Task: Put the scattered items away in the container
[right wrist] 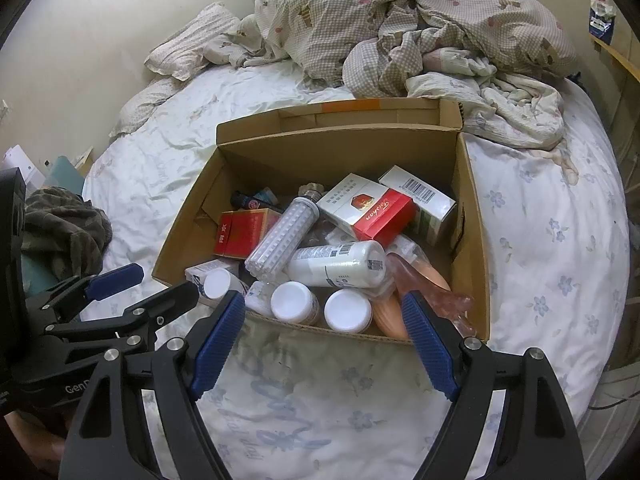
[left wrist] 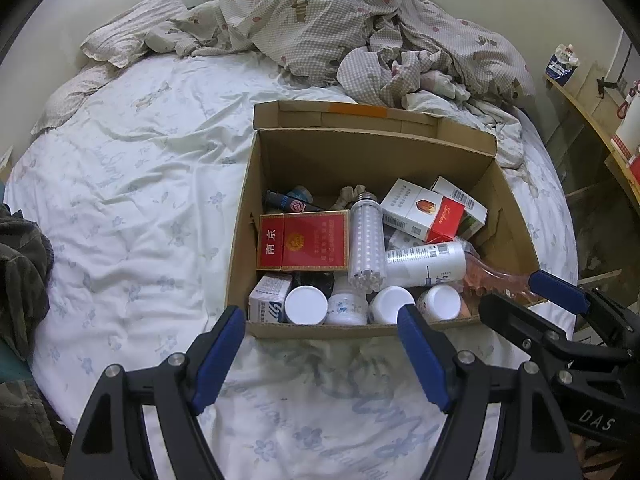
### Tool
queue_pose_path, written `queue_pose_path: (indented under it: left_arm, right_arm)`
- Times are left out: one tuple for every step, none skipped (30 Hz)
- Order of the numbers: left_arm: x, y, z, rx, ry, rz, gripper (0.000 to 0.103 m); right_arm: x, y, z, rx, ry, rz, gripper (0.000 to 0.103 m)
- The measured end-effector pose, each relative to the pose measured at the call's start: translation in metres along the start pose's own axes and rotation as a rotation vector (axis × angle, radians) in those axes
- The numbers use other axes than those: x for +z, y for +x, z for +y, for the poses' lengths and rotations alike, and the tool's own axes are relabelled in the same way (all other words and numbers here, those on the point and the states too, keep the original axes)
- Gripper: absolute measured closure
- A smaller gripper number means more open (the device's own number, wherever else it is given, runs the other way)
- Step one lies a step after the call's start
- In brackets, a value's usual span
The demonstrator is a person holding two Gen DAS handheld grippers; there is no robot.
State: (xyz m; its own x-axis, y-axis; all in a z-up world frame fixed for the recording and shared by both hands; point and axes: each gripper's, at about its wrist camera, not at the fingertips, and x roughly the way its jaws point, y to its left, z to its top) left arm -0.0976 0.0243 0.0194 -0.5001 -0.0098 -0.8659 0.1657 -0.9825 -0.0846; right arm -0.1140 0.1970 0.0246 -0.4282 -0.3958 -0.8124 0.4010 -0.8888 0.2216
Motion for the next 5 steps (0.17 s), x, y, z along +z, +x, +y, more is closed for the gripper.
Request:
queue_pose_path:
  left_arm:
    - [0.0, 0.0, -0.0001, 0.0, 0.0, 0.001, 0.024]
    - [-0.0003, -0.0004, 0.0, -0.001, -0.001, 0.0, 0.024]
    - [-0.0005, -0.0004, 0.0, -0.002, -0.003, 0.002, 0.024]
    - [-0.0008, -0.0006, -0.0001, -0.001, -0.004, 0.0, 0.024]
    - [-0.0007, -0.0003, -0.0005, 0.0, -0.002, -0.001, 0.024]
  right_arm:
    - [-0.0001, 0.0, 0.0002, 0.0, 0.0, 0.0, 0.019]
    - [-0.0006, -0.0002, -0.0002, -0.001, 0.0, -0.001, 0.019]
    - [-0.0007, -0.0005, -0.0005, -0.002, 0.0, -0.002, 0.019]
    - [-0.0011, -0.0005, -0.0006, -0.003, -0.001, -0.003, 0.019]
    - [-0.0011, -0.0006, -0.0006, -0.005, -0.002, -0.004, 0.019]
